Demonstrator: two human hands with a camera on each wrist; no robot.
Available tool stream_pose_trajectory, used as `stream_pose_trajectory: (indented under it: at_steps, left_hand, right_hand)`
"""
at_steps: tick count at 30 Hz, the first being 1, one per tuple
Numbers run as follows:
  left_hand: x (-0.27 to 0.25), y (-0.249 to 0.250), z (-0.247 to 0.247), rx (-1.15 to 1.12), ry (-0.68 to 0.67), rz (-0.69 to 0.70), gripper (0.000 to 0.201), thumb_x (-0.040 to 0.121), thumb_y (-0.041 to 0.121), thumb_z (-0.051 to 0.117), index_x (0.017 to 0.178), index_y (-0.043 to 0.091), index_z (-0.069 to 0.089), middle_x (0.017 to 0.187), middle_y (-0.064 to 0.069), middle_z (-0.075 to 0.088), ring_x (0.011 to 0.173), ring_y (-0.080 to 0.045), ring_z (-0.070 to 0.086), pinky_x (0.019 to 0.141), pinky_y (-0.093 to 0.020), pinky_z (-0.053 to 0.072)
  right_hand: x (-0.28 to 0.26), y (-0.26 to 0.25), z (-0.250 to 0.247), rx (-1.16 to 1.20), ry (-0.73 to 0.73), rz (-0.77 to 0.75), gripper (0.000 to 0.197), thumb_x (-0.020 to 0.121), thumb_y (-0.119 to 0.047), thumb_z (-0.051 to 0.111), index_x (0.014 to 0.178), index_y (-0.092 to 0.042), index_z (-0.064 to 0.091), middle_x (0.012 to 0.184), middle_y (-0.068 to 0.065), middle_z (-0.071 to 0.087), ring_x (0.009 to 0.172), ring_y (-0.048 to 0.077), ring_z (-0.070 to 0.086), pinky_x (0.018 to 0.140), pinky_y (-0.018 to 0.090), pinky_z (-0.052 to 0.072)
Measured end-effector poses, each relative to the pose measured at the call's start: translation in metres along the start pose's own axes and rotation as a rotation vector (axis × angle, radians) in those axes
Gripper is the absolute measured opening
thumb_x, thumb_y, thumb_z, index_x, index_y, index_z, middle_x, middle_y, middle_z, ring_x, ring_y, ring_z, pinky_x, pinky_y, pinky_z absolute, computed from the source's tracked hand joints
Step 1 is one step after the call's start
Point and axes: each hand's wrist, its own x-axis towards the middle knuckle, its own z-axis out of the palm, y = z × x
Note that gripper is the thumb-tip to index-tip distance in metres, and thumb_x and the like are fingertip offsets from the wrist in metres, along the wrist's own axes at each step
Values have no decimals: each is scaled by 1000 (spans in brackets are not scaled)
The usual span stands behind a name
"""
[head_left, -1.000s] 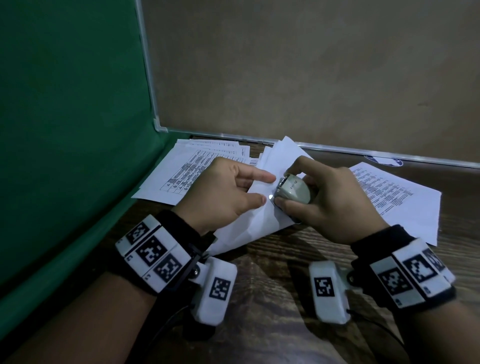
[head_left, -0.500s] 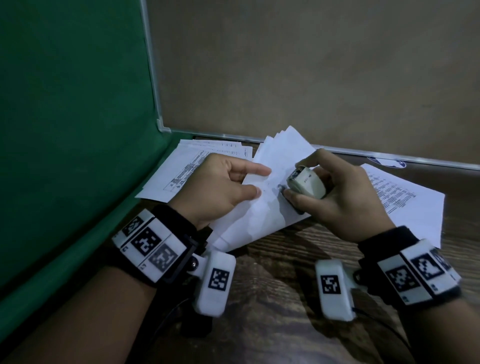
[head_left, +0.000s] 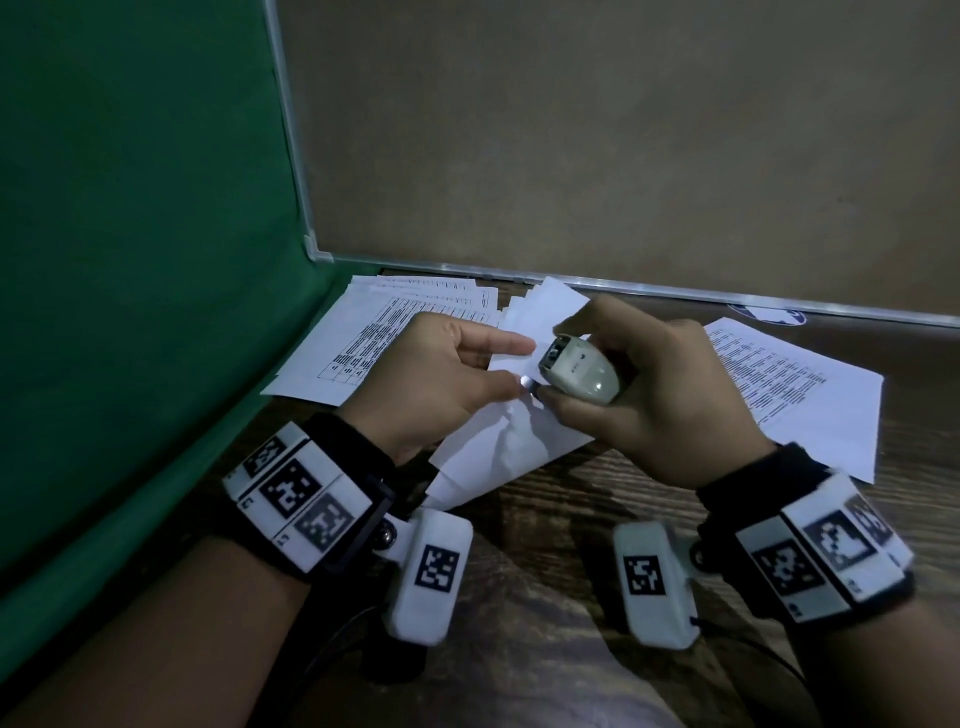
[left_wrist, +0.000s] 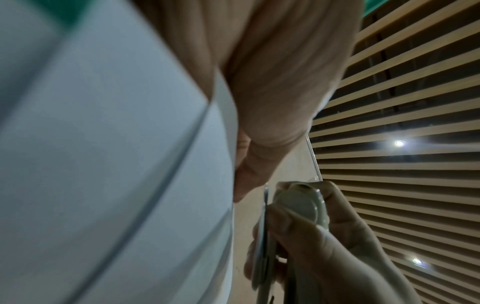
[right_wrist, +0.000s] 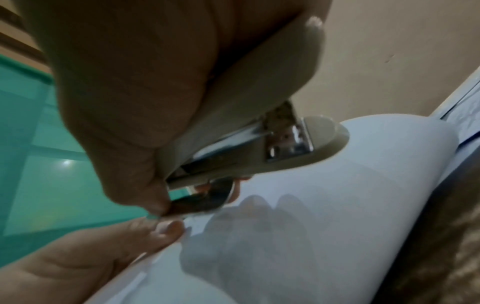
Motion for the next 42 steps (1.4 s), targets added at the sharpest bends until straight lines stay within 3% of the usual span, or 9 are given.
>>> stream_pose_trajectory:
  at_steps: [4, 10, 14, 19, 24, 29, 34, 39, 42]
  left_hand:
    - [-2, 1, -2, 15, -1, 17, 36, 81, 1, 82, 112, 19, 81, 83, 2, 79, 78, -16, 71, 91, -38, 60]
    - [-4, 1, 2, 8, 4, 29, 36, 77, 10, 84, 109, 25, 82, 95, -21, 78, 79, -25, 65, 91, -43, 58]
    - [-5, 4, 3, 33, 0, 22, 36, 78, 8, 85, 110, 25, 82, 102, -20, 78, 99, -39, 74, 100, -50, 57]
    - [-4, 0, 4, 30, -11, 14, 34, 84, 0, 80, 112, 19, 80, 47, 18, 59, 51, 6, 53, 63, -9, 46]
    - [-1, -1, 5, 7, 23, -47, 32, 80, 1, 82, 105, 21, 83, 71, -2, 68, 70, -10, 60, 80, -22, 50]
    - [-3, 1, 4, -2, 28, -76, 31, 81, -1, 81, 105, 19, 82, 54, 10, 59, 60, -4, 56, 77, -18, 48]
    - [-6, 7, -7, 132, 115, -26, 36, 85, 1, 78, 112, 24, 79, 43, 21, 47, 50, 0, 46, 62, -14, 43]
    - [-12, 20, -15, 107, -89, 207, 80, 87, -10, 68, 147, 41, 52, 84, -12, 78, 77, -26, 70, 78, -35, 55]
    - [-11, 20, -21, 265, -120, 299, 62, 83, -4, 67, 129, 38, 68, 81, 7, 79, 73, -10, 69, 77, -32, 56]
  right_hand:
    - [1, 8, 1, -104, 56, 47, 31, 80, -32, 84, 96, -17, 62, 60, -5, 60, 58, 16, 52, 53, 14, 34]
    - [0, 8, 2, -130, -4, 78, 29, 80, -32, 84, 98, -19, 65, 62, -6, 63, 60, 15, 56, 54, 12, 34]
    - [0, 6, 2, -141, -17, 64, 30, 80, -34, 84, 100, -20, 66, 65, -7, 64, 59, 10, 56, 54, 16, 36]
    - [-1, 7, 2, -143, 0, 55, 30, 80, -35, 85, 97, -20, 64, 63, -7, 63, 58, 5, 54, 53, 13, 33]
    - [-1, 6, 2, -102, 19, 20, 32, 81, -34, 87, 96, -18, 65, 66, -4, 66, 59, 10, 55, 54, 20, 40]
    - [-4, 9, 2, -24, 59, 24, 35, 79, -38, 84, 100, -15, 68, 64, 0, 66, 58, 19, 59, 56, 37, 48]
    - [-2, 11, -3, 146, 195, 84, 34, 79, -29, 89, 92, -14, 62, 69, 6, 70, 61, 30, 65, 52, 46, 51]
    - [-3, 13, -5, 74, 483, 146, 30, 81, -30, 86, 96, -17, 63, 80, -10, 72, 67, 4, 68, 59, 29, 54]
    - [-1, 19, -18, 72, 693, 143, 29, 84, -30, 84, 95, -26, 58, 81, -12, 69, 68, -1, 66, 61, 23, 52]
